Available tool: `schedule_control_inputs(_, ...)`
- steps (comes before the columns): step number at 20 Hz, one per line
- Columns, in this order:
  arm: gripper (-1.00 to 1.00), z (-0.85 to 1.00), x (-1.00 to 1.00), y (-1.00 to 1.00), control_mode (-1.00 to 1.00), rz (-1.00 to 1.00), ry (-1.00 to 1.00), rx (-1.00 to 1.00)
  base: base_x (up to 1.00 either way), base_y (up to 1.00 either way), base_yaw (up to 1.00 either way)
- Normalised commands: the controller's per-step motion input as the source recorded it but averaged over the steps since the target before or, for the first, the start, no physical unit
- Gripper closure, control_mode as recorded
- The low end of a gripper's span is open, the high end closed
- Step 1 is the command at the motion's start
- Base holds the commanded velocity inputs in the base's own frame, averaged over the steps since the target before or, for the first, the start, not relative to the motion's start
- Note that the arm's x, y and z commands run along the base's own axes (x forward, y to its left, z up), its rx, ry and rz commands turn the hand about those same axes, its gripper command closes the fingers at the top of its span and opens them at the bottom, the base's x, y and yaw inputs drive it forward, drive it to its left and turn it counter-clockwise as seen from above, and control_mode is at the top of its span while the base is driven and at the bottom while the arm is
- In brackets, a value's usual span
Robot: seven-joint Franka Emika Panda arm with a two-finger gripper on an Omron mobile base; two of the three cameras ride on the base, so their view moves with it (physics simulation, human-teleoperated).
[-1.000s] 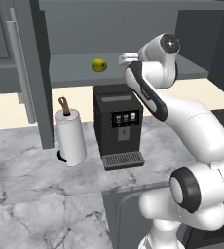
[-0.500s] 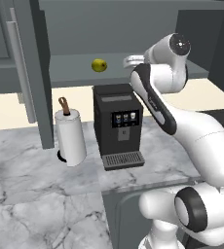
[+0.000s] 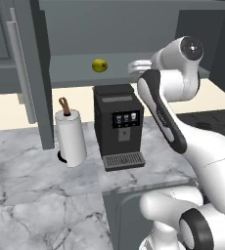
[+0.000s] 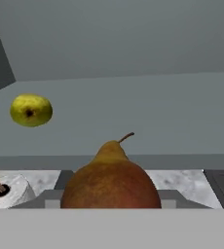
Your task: Pick the pears from the cabinet and place them in one bowl. Pick the apple from the sink and place it in the other bowl.
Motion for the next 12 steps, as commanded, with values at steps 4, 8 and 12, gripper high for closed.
schedule_control_inputs(4, 1.00, -0.06, -0.45, 0.00, -1.00, 0.00, 0.00, 0.00, 0.00, 0.00, 0.00)
schedule_control_inputs(8, 1.00, -0.13, -0.47, 0.00, -1.00, 0.00, 0.00, -0.01, 0.00, 0.00, 0.00)
schedule_control_inputs(12, 1.00, -0.16, -0.44, 0.00, -1.00, 0.00, 0.00, -0.01, 0.00, 0.00, 0.00)
